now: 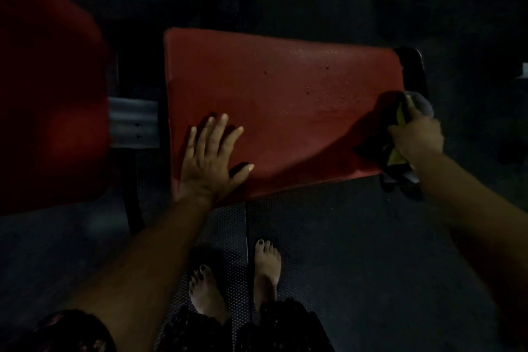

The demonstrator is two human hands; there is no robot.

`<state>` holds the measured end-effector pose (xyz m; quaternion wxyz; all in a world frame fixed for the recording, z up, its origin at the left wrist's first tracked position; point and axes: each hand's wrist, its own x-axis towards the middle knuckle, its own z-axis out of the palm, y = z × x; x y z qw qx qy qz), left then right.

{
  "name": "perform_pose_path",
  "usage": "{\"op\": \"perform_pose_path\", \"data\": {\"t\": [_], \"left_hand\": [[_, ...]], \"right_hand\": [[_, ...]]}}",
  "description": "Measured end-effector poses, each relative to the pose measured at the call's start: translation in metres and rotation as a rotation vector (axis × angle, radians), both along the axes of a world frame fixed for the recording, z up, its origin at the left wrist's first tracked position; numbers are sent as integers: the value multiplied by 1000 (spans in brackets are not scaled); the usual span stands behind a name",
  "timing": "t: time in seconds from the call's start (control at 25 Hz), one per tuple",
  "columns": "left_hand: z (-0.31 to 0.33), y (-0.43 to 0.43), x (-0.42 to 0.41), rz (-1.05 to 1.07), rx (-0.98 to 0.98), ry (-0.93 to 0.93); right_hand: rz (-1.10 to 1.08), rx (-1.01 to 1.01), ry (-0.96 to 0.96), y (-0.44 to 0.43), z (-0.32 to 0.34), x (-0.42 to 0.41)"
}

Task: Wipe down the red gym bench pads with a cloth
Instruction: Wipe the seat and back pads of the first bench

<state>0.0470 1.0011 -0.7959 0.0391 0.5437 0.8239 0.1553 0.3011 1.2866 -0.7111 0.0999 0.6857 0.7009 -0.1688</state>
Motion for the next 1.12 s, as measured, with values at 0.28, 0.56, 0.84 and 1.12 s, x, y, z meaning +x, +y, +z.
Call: {"op": "perform_pose_path", "data": {"t": [0.28, 0.56, 0.84, 1.12], "left_hand": [[11, -3, -4, 110, -108, -122], [12, -29, -26, 48, -105, -18], [18, -39, -29, 129, -212, -190], [17, -53, -22, 120, -306, -277]], "right_hand": [[233, -35, 12, -88, 1, -92], [738, -145, 10, -169, 8, -187], [1527, -31, -248, -120, 24, -241], [1204, -3, -136, -144, 2, -286]]}}
